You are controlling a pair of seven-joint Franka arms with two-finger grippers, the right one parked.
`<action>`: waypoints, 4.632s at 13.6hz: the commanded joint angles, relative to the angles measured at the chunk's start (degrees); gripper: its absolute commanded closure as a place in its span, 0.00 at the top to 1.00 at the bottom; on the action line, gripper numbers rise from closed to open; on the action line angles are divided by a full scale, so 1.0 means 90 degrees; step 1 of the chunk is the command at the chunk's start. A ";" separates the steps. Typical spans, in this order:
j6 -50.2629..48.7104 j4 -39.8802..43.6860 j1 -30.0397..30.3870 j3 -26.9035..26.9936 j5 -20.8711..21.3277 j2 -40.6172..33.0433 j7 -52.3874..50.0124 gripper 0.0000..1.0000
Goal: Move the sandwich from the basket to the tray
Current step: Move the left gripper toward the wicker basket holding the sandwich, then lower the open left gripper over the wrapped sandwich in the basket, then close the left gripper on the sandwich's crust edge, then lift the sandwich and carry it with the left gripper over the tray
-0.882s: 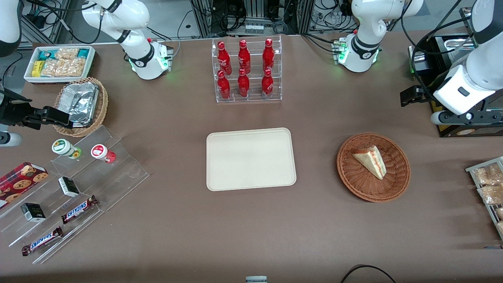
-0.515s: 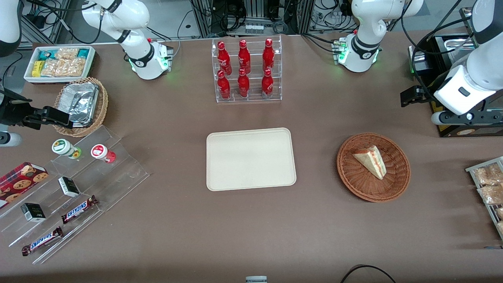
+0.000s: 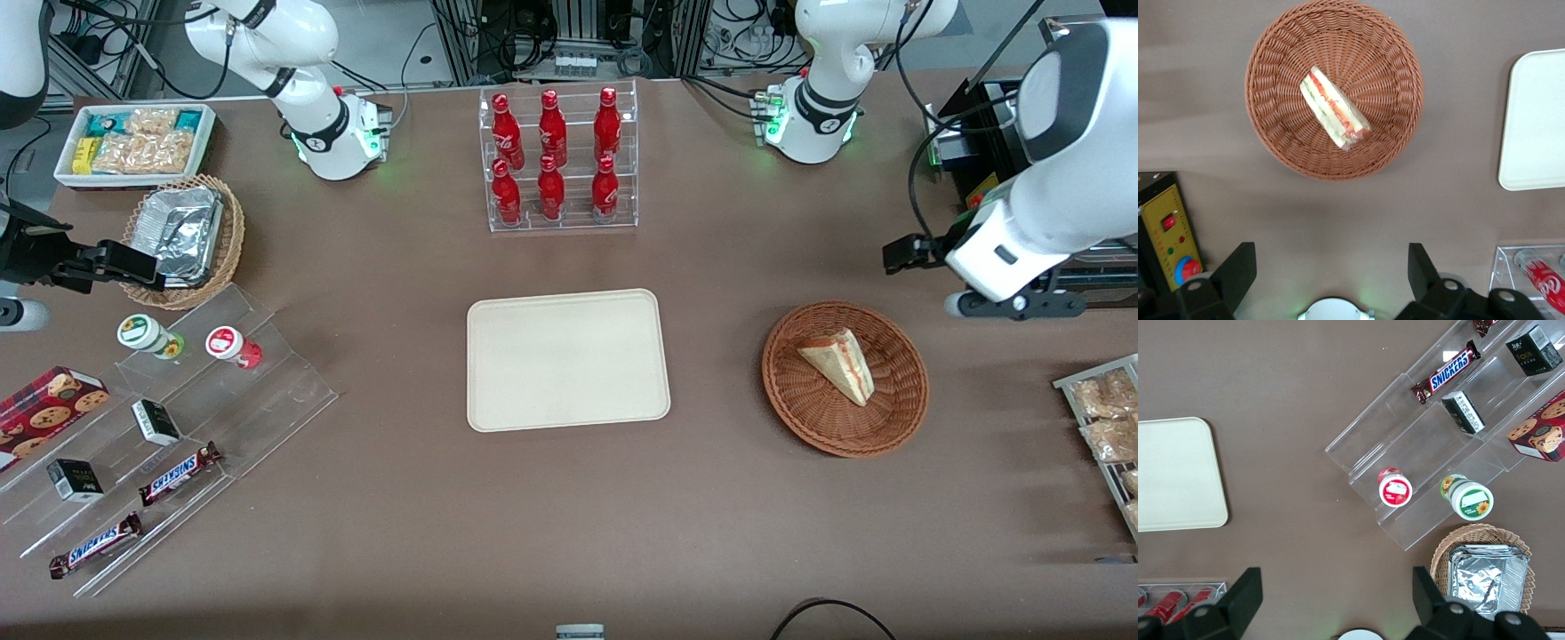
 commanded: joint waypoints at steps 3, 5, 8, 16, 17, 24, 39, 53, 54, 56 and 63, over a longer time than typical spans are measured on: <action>0.1415 -0.1316 0.0021 0.0011 0.0003 -0.0117 0.0029 1.00; 0.1943 -0.1698 0.0031 0.0021 0.0002 -0.0079 0.0019 1.00; 0.2715 -0.2206 0.0041 0.0031 0.0002 -0.0010 -0.0001 1.00; 0.3908 -0.2735 0.0364 0.0031 -0.0007 0.0370 -0.0808 1.00; 0.3909 -0.2725 0.0363 0.0031 -0.0007 0.0400 -0.1295 1.00; 0.4416 -0.2588 0.0051 -0.0038 -0.0027 0.0927 -0.4932 1.00; 0.4914 -0.2754 0.0041 -0.0038 -0.0017 0.1396 -0.5011 1.00; 0.2729 -0.1585 -0.0768 -0.0125 0.0451 0.0947 -0.4893 0.00; 0.2563 -0.1399 -0.0963 -0.0155 0.0452 0.0995 -0.4884 0.00; 0.2463 -0.1212 -0.1392 -0.0155 0.0423 0.1005 -0.4583 0.00; 0.2463 -0.0188 -0.2926 -0.0194 0.0140 0.1902 -0.4434 0.00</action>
